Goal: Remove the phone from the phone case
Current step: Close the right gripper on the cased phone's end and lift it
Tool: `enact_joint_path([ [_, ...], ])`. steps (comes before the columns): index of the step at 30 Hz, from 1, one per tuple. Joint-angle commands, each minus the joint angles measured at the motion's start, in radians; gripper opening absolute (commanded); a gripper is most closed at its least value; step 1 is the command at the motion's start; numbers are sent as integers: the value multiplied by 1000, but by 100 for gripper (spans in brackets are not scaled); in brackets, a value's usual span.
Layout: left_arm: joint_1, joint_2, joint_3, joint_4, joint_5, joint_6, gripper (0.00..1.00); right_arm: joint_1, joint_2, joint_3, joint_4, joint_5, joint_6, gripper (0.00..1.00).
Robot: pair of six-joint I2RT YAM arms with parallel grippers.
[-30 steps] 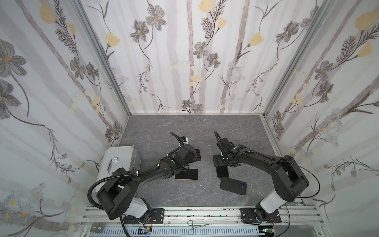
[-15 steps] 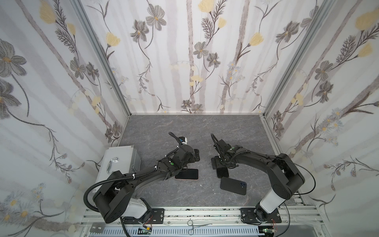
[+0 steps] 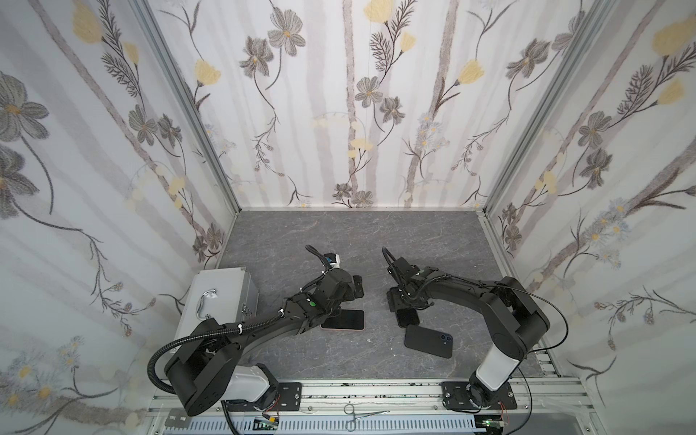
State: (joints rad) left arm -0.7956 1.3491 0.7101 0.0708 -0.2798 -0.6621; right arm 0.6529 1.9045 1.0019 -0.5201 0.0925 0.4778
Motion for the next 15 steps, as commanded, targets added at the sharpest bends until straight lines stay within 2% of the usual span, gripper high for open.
enact_joint_path([
  [1,14,-19,-5,6,-33,-19,100,-10,26,-23,16,-8,18,77],
  [10,112,-48,-31,10,101,-121,100,-48,5,0,82,-54,46,68],
  [15,114,-57,-30,12,153,-67,100,-76,-28,17,202,-148,134,63],
])
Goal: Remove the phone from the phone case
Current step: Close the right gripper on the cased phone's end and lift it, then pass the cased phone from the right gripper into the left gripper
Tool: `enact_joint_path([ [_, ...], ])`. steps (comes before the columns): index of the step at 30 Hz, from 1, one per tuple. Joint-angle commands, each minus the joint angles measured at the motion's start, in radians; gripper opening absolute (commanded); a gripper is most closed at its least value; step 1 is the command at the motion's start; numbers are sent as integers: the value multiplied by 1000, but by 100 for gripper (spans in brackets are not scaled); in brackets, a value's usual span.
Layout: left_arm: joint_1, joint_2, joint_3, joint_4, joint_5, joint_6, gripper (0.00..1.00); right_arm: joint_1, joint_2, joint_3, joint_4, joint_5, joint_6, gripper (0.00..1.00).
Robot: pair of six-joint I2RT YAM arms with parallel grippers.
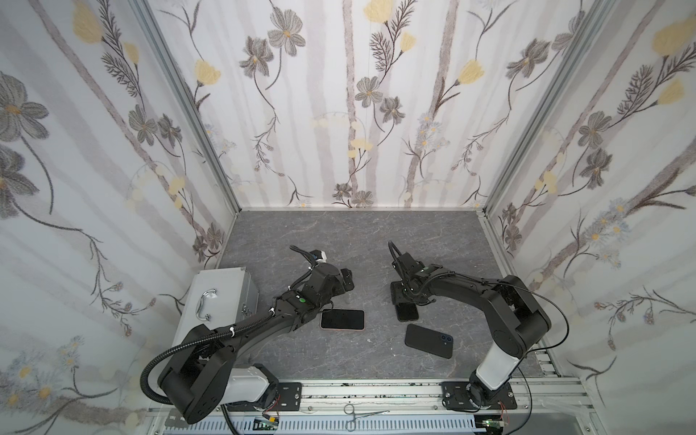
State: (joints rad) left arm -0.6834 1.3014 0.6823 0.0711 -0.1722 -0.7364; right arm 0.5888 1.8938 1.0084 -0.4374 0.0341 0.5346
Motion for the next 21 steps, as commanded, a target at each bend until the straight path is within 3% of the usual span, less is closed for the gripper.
enact_joint_path([
  [1,2,-10,-1,14,59,6,100,-23,-29,5,155,-118,101,63],
  [8,-42,26,10,51,130,15,100,-113,-129,-130,403,-300,258,57],
  [12,-87,82,-5,204,226,-2,100,-158,-193,-223,542,-400,351,53],
  [14,-103,129,-16,303,281,-17,100,-168,-213,-246,579,-428,381,52],
  [21,-137,240,50,387,345,27,98,-180,-278,-320,679,-531,495,52],
])
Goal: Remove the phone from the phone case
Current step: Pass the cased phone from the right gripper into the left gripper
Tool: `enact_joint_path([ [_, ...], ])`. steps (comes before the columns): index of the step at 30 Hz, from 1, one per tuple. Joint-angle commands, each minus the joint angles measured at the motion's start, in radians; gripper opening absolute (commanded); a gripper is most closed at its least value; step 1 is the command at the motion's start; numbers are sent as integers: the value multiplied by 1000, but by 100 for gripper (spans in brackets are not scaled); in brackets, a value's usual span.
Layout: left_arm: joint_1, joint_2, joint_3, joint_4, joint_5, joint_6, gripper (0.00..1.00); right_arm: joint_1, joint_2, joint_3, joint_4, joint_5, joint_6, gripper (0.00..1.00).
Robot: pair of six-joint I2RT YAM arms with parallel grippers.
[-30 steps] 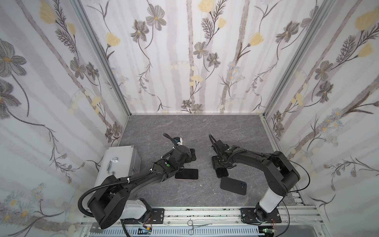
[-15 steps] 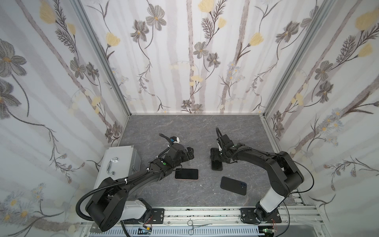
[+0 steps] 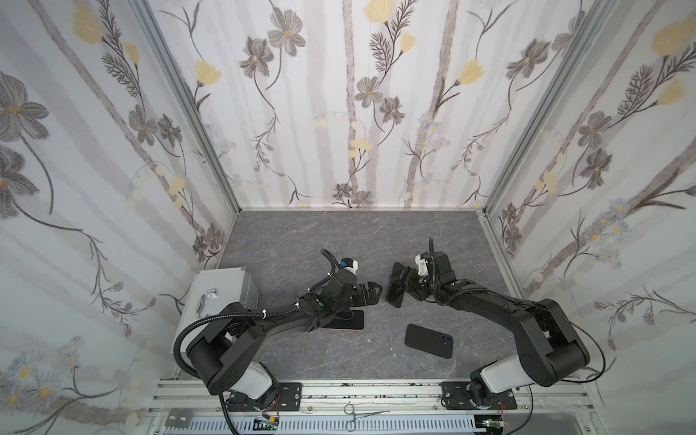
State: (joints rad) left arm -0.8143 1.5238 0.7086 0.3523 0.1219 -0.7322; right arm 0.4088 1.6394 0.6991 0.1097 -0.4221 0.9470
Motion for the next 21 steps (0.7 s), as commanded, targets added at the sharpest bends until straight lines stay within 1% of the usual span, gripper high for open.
enact_joint_path([
  [1,-11,28,33,111,68,30,96,-1,-33,-17,138,-77,95,52],
  [3,-19,44,48,122,92,47,93,0,-38,-18,145,-86,106,52],
  [4,-24,54,57,127,106,53,90,-1,-37,-14,145,-89,109,52],
  [7,-31,73,69,134,128,56,79,-3,-37,-12,153,-98,127,51],
  [9,-34,79,68,137,131,54,72,-4,-77,-21,168,-101,147,51],
  [13,-39,80,66,140,127,53,59,-8,-102,-58,217,-96,213,50],
  [19,-39,81,70,140,113,54,46,-8,-90,-69,290,-142,275,48],
  [21,-39,77,68,141,104,57,42,-8,-97,-74,294,-142,282,48],
])
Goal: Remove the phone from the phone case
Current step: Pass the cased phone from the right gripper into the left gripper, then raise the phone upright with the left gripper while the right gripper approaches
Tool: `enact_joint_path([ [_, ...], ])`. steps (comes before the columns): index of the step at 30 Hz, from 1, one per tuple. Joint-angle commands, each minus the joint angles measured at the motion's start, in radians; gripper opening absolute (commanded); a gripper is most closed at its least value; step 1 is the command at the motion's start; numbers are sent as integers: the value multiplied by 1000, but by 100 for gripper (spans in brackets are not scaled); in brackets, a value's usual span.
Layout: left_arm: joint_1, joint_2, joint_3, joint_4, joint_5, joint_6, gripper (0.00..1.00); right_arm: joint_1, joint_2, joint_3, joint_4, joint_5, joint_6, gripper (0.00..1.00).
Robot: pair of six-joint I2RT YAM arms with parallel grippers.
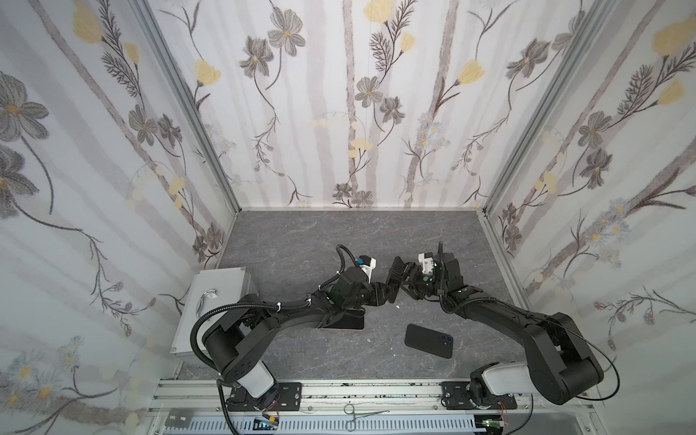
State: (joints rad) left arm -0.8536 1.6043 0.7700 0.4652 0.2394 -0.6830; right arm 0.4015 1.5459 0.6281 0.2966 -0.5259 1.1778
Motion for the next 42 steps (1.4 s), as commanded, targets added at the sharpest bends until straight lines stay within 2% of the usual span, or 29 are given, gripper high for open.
enact_joint_path([
  [1,0,-4,7,28,-17,10,41,0,-8,-2,105,-40,52,48],
  [6,0,-2,11,29,-33,20,35,1,-2,9,107,-73,48,49],
  [12,-5,-3,25,26,-41,14,18,8,-4,2,93,-73,36,49],
  [17,-5,7,57,-24,-70,-6,0,10,-7,13,69,-66,8,50],
  [22,-44,38,204,-245,-164,44,0,0,-30,49,-9,-45,-62,53],
  [26,-45,10,209,-252,-175,56,0,-20,-76,83,-85,9,-129,70],
  [31,-42,-36,192,-253,-246,42,0,-73,-158,79,-116,64,-166,90],
  [34,-40,-60,183,-252,-286,44,0,-112,-234,76,-145,122,-212,92],
  [37,-38,-83,173,-248,-294,98,0,-137,-321,71,-150,209,-284,94],
  [42,-37,-117,161,-249,-215,259,0,-144,-421,99,-135,312,-476,100],
])
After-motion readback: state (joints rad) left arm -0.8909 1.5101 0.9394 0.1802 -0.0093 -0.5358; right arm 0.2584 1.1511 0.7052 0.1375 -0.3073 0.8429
